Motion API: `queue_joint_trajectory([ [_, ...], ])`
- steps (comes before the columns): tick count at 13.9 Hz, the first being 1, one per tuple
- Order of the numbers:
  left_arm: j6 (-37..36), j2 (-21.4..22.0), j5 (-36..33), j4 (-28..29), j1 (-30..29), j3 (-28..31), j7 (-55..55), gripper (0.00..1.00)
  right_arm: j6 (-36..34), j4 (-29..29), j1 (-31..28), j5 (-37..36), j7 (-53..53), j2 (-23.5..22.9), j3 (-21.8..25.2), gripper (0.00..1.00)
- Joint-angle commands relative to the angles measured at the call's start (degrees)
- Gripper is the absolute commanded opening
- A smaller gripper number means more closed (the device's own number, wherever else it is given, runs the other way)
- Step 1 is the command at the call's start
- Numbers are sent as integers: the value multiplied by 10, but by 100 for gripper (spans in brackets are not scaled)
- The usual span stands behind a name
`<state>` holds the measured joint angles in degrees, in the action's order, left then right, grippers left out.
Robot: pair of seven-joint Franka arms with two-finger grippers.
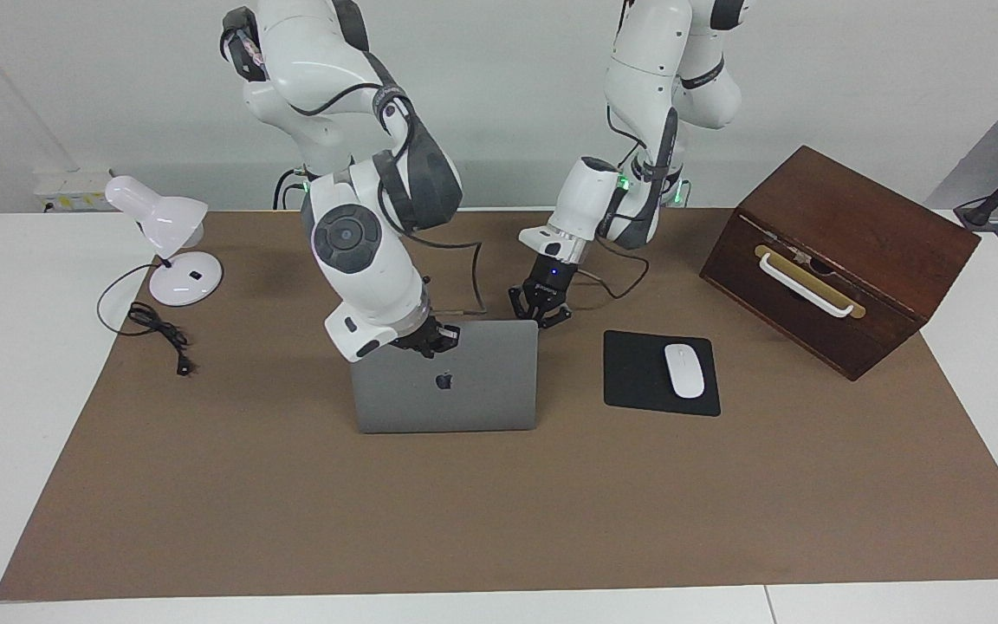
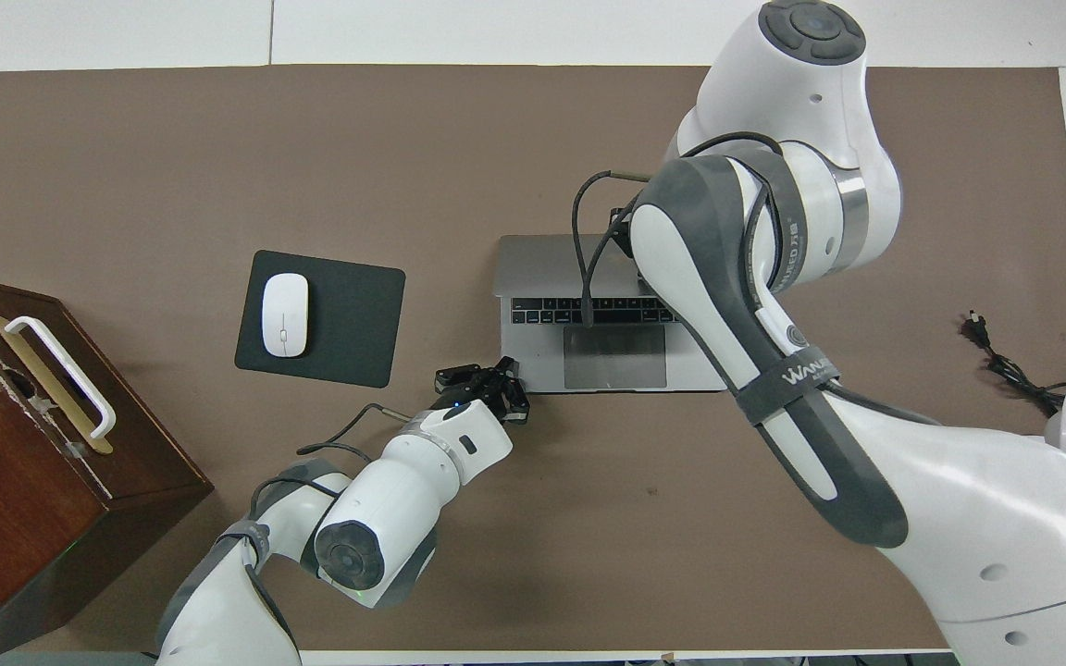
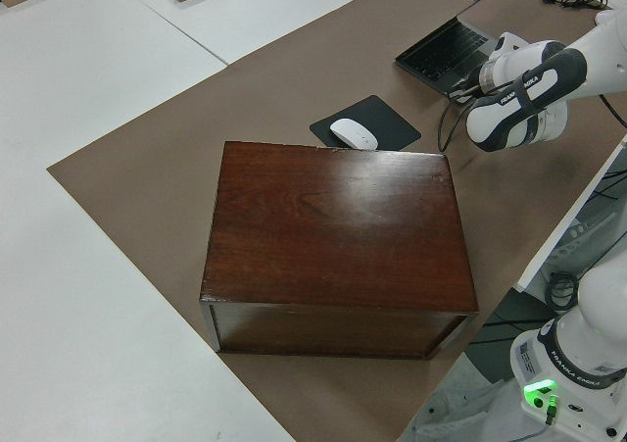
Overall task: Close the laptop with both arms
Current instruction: 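Press the screen down onto the keyboard with the right gripper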
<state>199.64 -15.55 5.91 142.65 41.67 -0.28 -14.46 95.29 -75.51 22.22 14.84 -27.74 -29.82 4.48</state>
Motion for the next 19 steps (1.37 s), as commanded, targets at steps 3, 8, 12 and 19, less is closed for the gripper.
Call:
queue_joint_trajectory([
  [3, 5, -32, 2, 4, -9, 2, 16, 0, 23, -116, -9, 30, -7, 61, -6, 0],
  [8, 4, -32, 2, 4, -9, 2, 15, 0, 80, -212, -3, 30, 8, 99, -6, 0],
  [12, 4, -32, 2, 4, -10, 2, 15, 0, 84, -234, -4, 30, 9, 107, -6, 0],
  [19, 3, -32, 2, 4, -10, 2, 14, 0, 115, -285, -5, 30, 22, 125, -6, 0],
])
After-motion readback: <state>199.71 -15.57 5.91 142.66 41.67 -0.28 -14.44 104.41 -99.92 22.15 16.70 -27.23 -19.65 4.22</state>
